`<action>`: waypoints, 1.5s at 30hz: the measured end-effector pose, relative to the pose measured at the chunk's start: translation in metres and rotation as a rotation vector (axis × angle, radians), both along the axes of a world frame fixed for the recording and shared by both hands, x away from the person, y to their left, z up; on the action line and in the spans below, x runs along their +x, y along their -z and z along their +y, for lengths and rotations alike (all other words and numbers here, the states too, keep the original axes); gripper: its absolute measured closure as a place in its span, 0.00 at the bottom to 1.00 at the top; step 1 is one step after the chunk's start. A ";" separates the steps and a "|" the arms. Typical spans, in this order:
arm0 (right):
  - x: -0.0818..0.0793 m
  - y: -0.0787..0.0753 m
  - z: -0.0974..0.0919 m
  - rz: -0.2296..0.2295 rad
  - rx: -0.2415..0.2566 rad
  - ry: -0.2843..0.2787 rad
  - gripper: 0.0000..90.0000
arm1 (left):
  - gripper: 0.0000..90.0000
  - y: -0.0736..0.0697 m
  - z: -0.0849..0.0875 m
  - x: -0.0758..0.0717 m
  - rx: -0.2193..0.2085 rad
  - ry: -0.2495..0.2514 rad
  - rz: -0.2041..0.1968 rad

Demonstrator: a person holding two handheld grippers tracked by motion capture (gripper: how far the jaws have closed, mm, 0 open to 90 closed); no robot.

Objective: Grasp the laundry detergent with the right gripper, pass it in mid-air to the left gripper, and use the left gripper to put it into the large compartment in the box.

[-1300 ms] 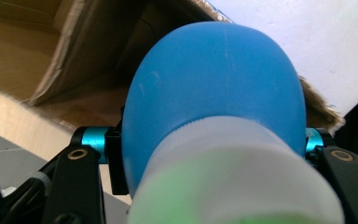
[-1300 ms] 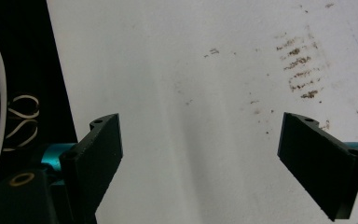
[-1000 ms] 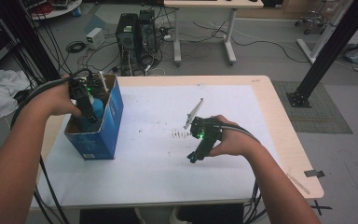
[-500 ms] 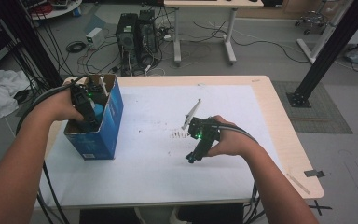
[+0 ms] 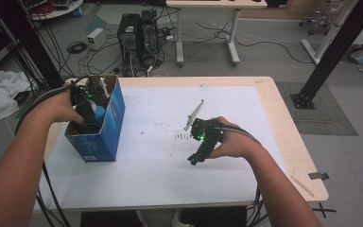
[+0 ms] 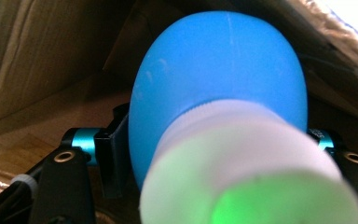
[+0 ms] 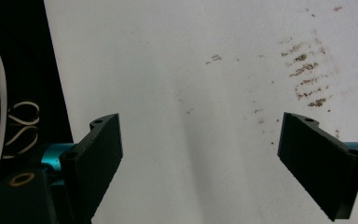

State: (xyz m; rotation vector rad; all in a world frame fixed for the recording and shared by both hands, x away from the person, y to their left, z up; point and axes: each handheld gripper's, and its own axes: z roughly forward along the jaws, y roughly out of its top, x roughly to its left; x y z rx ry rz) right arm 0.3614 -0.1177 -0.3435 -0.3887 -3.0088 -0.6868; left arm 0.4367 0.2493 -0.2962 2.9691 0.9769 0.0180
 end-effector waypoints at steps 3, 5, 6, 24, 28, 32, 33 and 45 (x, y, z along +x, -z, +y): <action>0.000 0.000 0.000 0.000 0.000 0.001 0.15 | 0.36 -0.002 0.000 -0.001 -0.001 0.005 0.002; 0.000 0.000 0.000 -0.002 0.000 -0.003 0.15 | 0.34 -0.002 0.000 -0.001 -0.001 0.005 0.002; 0.000 0.000 0.000 -0.002 0.000 -0.003 0.15 | 0.34 -0.004 -0.001 -0.002 0.000 0.003 0.003; 0.000 0.000 0.000 0.004 0.003 0.002 0.15 | 0.28 -0.039 0.001 -0.010 0.007 -0.010 -0.041; 0.001 0.000 -0.001 -0.003 0.006 0.002 0.15 | 0.27 -0.050 0.000 -0.013 0.018 -0.009 -0.042; 0.001 -0.001 -0.002 -0.001 0.005 0.004 0.15 | 0.26 -0.056 0.000 -0.015 0.017 -0.005 -0.054; 0.001 -0.001 -0.003 0.001 0.005 0.008 0.15 | 0.26 -0.069 0.001 -0.017 0.015 -0.003 -0.071; 0.002 -0.012 -0.006 -0.008 0.005 0.013 0.15 | 0.22 -0.106 -0.007 -0.028 -0.013 0.032 -0.091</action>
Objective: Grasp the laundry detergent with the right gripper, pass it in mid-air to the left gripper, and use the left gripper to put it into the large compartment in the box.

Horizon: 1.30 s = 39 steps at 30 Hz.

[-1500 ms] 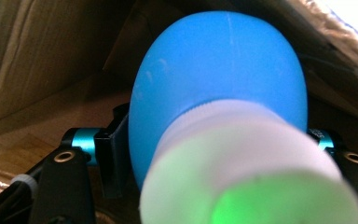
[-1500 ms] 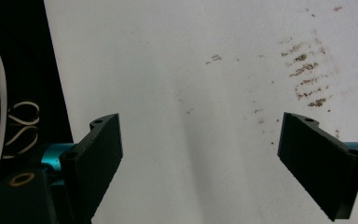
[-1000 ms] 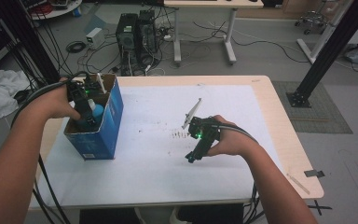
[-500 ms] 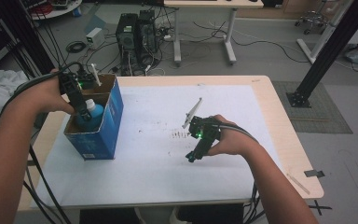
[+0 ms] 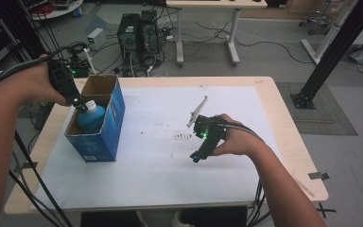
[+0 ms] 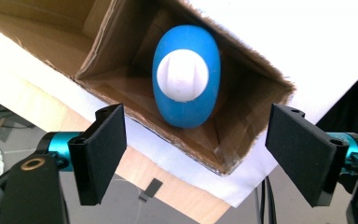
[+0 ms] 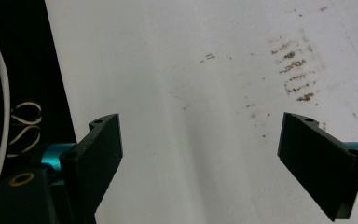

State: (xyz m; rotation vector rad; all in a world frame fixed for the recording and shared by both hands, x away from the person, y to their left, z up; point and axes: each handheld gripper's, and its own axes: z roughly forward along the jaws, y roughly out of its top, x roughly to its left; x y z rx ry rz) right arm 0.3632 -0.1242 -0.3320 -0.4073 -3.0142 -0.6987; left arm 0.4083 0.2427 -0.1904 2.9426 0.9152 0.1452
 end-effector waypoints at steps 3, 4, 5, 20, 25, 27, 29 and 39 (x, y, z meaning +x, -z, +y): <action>0.000 -0.003 0.000 0.001 -0.003 -0.003 0.15 | 0.21 -0.007 -0.007 -0.003 -0.028 0.023 0.010; 0.000 -0.004 0.000 -0.001 -0.007 -0.001 0.15 | 0.21 -0.009 -0.010 -0.004 -0.034 0.036 0.010; 0.000 -0.004 0.000 0.000 -0.010 -0.001 0.15 | 0.21 -0.011 -0.013 -0.005 -0.036 0.047 0.009; -0.001 -0.019 0.000 -0.008 -0.031 -0.005 0.15 | 0.15 -0.014 -0.062 -0.014 -0.027 0.197 0.031; -0.001 -0.027 0.000 -0.014 -0.044 -0.008 0.15 | 0.14 -0.008 -0.079 -0.014 -0.033 0.257 0.043; 0.000 -0.029 0.000 -0.014 -0.057 -0.005 0.15 | 0.12 -0.003 -0.085 -0.014 -0.038 0.275 0.050; 0.001 -0.031 0.001 -0.018 -0.066 -0.008 0.15 | 0.12 0.005 -0.091 -0.013 -0.030 0.278 0.065; 0.005 -0.037 0.019 -0.027 -0.131 -0.043 0.15 | 0.07 0.042 -0.121 -0.009 -0.013 0.366 0.117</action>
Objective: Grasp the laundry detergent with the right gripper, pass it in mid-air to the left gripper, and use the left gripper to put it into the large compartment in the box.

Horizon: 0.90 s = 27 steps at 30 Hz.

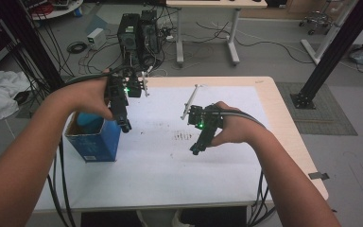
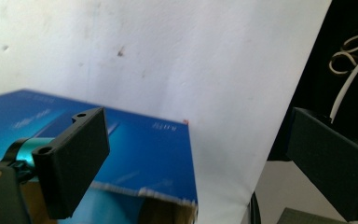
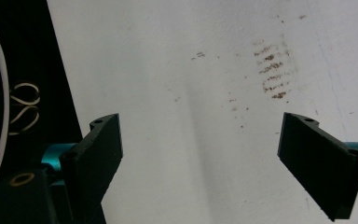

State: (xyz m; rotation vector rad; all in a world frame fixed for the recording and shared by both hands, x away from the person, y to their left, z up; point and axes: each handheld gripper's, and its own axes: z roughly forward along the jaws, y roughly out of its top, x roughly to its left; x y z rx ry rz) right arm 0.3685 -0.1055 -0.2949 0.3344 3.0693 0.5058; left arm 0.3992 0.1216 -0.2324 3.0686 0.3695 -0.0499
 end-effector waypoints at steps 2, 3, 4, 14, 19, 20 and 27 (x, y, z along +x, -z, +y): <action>0.001 0.002 0.003 0.006 -0.015 0.000 0.15 | 0.07 0.006 -0.005 0.001 -0.005 0.020 0.008; 0.001 0.003 0.005 0.009 -0.025 -0.004 0.15 | 0.07 0.009 -0.008 0.002 -0.003 0.026 0.013; 0.001 0.005 0.006 0.007 -0.031 -0.006 0.15 | 0.07 0.012 -0.010 0.002 0.002 0.033 0.014; 0.008 0.014 0.003 0.027 -0.087 0.002 0.15 | 0.07 0.031 -0.015 0.008 -0.007 0.066 0.037; 0.013 0.013 -0.003 0.023 -0.090 0.011 0.15 | 0.07 0.033 -0.015 0.010 -0.009 0.060 0.035; 0.012 0.013 -0.004 0.026 -0.089 0.016 0.15 | 0.07 0.033 -0.016 0.009 -0.014 0.063 0.033; 0.012 0.011 -0.012 0.016 -0.082 0.019 0.15 | 0.07 0.034 -0.018 0.008 -0.019 0.067 0.028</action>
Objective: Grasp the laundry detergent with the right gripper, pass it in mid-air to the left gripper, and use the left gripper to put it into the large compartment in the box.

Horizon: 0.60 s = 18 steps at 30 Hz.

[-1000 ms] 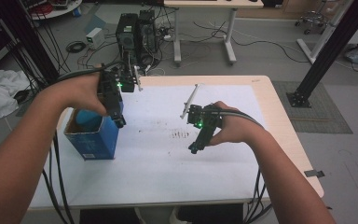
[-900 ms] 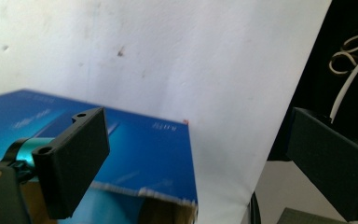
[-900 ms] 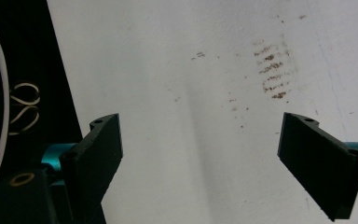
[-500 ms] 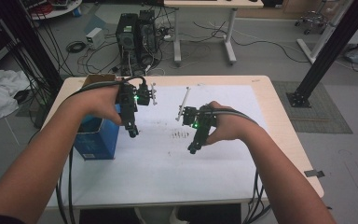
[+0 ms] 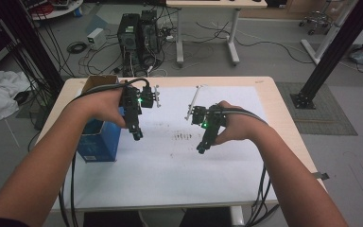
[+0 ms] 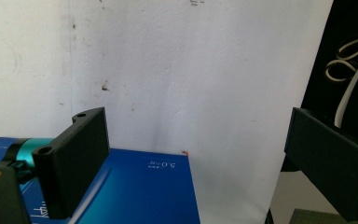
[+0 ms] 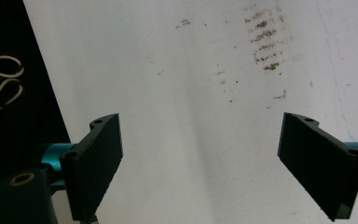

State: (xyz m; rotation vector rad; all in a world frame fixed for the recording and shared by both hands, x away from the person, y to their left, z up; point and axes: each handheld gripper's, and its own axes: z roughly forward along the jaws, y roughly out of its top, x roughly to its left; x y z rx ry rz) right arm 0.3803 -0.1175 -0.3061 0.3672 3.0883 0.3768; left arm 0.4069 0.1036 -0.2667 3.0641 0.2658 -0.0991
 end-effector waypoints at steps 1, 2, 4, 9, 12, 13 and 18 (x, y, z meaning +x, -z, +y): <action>0.000 0.000 0.000 0.000 0.000 0.000 0.15 | 0.07 0.000 0.000 0.000 0.000 0.000 0.000; 0.000 0.000 -0.001 -0.001 0.001 -0.001 0.15 | 0.07 0.000 -0.001 -0.001 0.000 0.003 0.002; -0.002 0.000 -0.004 0.000 -0.002 0.012 0.15 | 0.07 0.000 -0.001 -0.001 -0.005 0.003 0.001; -0.001 0.001 -0.009 0.005 0.003 0.026 0.15 | 0.07 0.000 -0.001 -0.001 -0.007 0.007 0.001; 0.000 0.000 -0.010 0.002 0.008 0.026 0.15 | 0.07 0.000 0.000 -0.001 -0.003 0.002 0.003; 0.000 0.000 -0.010 0.003 0.008 0.027 0.15 | 0.07 0.001 0.000 0.000 -0.001 0.002 0.004; 0.001 0.000 -0.011 0.005 0.012 0.029 0.15 | 0.07 0.000 0.002 0.000 -0.001 0.002 0.004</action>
